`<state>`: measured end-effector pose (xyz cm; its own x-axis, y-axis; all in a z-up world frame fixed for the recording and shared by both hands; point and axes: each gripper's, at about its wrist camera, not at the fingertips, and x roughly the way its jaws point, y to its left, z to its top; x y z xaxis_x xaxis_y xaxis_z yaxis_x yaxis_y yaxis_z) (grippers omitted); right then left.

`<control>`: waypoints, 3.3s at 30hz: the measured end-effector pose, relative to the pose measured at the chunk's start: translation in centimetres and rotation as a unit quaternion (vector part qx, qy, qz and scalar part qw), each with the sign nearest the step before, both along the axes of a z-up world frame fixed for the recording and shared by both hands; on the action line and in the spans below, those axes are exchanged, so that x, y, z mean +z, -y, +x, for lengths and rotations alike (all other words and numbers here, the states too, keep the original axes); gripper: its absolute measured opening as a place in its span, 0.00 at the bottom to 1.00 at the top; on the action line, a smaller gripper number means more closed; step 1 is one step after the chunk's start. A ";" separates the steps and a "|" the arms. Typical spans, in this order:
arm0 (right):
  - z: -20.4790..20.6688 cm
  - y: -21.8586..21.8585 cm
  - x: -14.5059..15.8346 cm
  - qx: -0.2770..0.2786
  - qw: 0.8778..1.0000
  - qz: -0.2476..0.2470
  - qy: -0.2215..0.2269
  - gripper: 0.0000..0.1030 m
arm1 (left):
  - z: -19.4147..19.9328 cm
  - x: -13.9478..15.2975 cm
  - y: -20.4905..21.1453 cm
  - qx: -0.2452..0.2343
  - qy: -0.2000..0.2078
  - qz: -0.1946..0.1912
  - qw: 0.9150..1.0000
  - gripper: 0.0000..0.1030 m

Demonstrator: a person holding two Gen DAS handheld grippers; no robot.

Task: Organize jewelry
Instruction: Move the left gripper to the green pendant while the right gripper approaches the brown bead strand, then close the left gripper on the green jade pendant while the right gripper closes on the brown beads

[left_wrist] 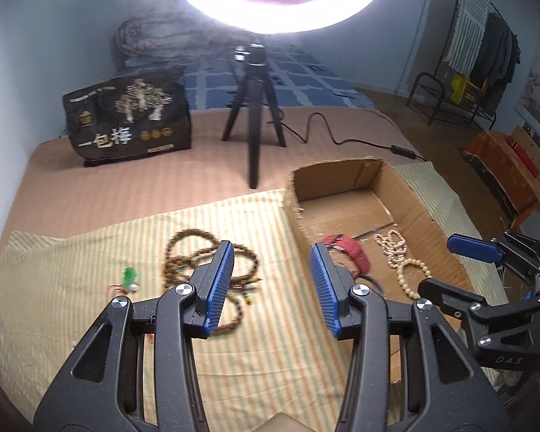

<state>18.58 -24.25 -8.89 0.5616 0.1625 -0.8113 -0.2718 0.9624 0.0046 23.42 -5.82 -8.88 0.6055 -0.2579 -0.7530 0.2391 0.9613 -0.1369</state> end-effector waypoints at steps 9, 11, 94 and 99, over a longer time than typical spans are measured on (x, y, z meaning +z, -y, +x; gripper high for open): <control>0.2 -3.1 0.7 0.035 0.999 0.011 0.017 0.63 | -0.1 0.3 -5.9 0.040 0.003 0.006 0.999 0.44; 0.2 -3.8 0.9 0.043 0.999 0.016 0.020 0.63 | -0.2 0.3 -7.2 0.048 0.003 0.009 0.999 0.44; 11.7 -19.5 -12.8 0.160 0.967 -0.123 -0.157 0.55 | 8.5 -12.5 -14.8 0.088 -0.166 -0.013 0.982 0.16; 11.7 -20.2 -13.5 0.168 0.964 -0.134 -0.157 0.55 | 8.4 -12.5 -14.8 0.089 -0.165 -0.014 0.982 0.15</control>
